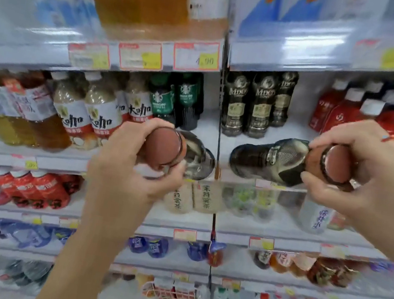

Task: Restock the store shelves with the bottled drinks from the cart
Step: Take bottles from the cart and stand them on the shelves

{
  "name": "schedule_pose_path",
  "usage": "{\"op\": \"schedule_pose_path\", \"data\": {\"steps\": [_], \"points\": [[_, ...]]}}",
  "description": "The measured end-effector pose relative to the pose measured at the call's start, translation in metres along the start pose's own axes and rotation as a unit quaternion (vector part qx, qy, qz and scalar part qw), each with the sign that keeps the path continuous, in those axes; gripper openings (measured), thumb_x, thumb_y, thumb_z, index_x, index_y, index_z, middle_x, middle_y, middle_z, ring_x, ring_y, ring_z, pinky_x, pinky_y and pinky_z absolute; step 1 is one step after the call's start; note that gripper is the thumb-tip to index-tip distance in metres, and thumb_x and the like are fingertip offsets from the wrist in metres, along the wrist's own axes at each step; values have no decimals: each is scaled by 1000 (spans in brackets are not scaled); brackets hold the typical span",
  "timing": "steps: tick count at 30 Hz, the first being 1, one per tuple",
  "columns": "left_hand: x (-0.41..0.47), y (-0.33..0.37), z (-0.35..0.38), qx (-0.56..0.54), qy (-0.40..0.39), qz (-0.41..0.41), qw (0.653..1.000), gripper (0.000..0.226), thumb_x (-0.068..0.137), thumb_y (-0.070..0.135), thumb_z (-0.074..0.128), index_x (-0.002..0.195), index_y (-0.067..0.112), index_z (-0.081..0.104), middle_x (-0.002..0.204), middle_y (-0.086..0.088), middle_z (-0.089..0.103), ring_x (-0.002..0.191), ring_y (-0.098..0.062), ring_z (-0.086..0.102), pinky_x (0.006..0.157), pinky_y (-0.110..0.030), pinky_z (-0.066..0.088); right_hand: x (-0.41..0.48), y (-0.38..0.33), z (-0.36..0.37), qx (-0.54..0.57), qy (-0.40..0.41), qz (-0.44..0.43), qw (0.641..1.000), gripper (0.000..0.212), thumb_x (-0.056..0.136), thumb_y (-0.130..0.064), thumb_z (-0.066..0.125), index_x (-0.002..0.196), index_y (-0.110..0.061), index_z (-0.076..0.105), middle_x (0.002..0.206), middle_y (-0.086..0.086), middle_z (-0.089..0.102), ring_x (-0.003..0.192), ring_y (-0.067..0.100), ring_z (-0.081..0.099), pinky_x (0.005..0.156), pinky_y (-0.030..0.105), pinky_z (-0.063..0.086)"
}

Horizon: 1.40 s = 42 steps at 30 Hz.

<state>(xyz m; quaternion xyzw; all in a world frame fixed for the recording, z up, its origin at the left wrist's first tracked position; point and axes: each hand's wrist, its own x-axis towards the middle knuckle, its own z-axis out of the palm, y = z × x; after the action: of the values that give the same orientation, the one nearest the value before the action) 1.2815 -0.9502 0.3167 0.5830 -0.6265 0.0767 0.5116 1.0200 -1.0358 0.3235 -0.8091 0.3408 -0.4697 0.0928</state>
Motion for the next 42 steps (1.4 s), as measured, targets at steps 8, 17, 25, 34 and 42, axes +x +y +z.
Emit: {"op": "schedule_pose_path", "data": {"steps": [8,17,25,34,42], "points": [[56,22,88,-49,-70,55,995,34,76,14,72,105,22,58,96,5,57,85,2,50,76,-3,36,41,55,-14,-98,34,39,994,36,65,-6,77,93,-19,59,92,-6,46,80,0,40,77,-5,30],[106,13,115,-46,-107,-11,993,27,72,20,75,94,31,62,90,8,65,88,-15,58,80,-27,47,99,99,-9,48,26,134,989,34,70,-11,77,103,-15,67,95,-5,68,89,4,62,81,11,45],[119,-9,162,-240,-86,-127,958,26,79,12,72,94,29,58,90,10,66,72,12,60,73,-14,47,125,114,53,246,87,198,945,35,76,-15,75,106,-19,58,99,-6,65,89,1,60,83,16,46],[94,-46,204,-187,-158,-223,944,43,73,18,78,109,19,53,99,5,64,89,-9,62,72,-18,45,82,147,114,63,-7,304,951,60,68,-27,81,116,-12,49,112,6,62,104,22,59,81,28,48],[87,-66,196,-220,-229,-226,921,44,74,-4,72,110,17,55,96,6,67,72,12,63,66,-4,48,117,173,114,-28,-12,387,922,66,76,-30,75,123,0,39,125,20,52,114,33,52,84,36,45]]}}
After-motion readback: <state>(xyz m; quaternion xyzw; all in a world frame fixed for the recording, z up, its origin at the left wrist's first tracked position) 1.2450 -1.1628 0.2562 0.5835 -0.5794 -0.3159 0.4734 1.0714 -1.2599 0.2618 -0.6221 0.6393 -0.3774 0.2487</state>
